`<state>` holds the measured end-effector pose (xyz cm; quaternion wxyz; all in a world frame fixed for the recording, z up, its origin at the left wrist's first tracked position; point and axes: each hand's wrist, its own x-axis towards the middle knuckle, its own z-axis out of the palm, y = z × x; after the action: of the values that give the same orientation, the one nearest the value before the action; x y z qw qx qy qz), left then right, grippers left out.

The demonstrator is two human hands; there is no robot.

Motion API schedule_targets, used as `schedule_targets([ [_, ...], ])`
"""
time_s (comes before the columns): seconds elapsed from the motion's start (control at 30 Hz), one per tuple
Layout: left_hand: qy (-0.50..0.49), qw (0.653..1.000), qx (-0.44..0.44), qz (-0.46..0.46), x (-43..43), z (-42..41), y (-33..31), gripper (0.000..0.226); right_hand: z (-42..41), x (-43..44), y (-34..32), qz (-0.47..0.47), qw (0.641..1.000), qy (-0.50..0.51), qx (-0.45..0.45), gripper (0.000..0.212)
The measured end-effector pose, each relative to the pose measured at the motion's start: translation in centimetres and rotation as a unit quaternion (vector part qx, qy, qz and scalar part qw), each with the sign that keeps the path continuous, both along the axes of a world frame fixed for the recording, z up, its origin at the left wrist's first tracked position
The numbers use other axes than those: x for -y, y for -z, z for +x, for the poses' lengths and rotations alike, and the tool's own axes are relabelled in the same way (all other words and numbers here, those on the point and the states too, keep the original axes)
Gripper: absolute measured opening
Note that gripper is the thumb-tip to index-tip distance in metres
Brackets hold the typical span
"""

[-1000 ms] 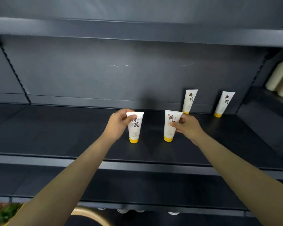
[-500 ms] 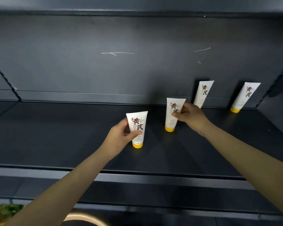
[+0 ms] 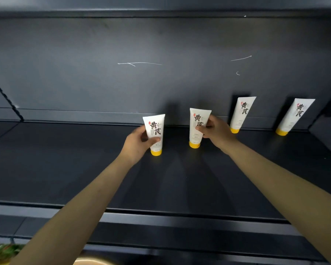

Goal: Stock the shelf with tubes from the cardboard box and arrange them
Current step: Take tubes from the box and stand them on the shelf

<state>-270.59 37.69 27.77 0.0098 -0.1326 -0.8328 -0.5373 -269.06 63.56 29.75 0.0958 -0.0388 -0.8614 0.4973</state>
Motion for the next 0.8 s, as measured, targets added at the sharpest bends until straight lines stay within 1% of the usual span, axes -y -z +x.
schedule_targets([
  [0.17,0.013,1.0,0.017,-0.002,-0.2,-3.3,0.0,0.036,-2.0,0.3,0.1,-0.004,1.0,-0.006,0.0,0.034],
  [0.27,0.014,1.0,0.008,-0.018,-0.2,-4.9,0.0,0.039,-3.2,0.6,0.1,-0.005,1.0,0.006,0.001,0.033],
  [0.47,0.027,0.999,-0.018,-0.027,-0.1,-7.6,0.1,0.039,-5.4,1.2,0.4,0.023,0.999,0.031,0.003,0.039],
  [0.6,0.035,0.999,-0.009,-0.032,0.1,-8.9,-0.2,0.041,-6.5,1.7,0.3,0.028,0.999,0.045,-0.004,0.037],
  [0.7,0.019,1.0,-0.004,-0.02,0.0,-9.8,-0.2,0.038,-7.1,2.1,0.3,0.055,0.996,0.071,-0.01,0.036],
  [0.8,-0.006,1.0,-0.009,-0.007,-0.2,-10.7,-0.4,0.035,-7.5,2.3,0.3,0.064,0.995,0.078,-0.017,0.036],
])
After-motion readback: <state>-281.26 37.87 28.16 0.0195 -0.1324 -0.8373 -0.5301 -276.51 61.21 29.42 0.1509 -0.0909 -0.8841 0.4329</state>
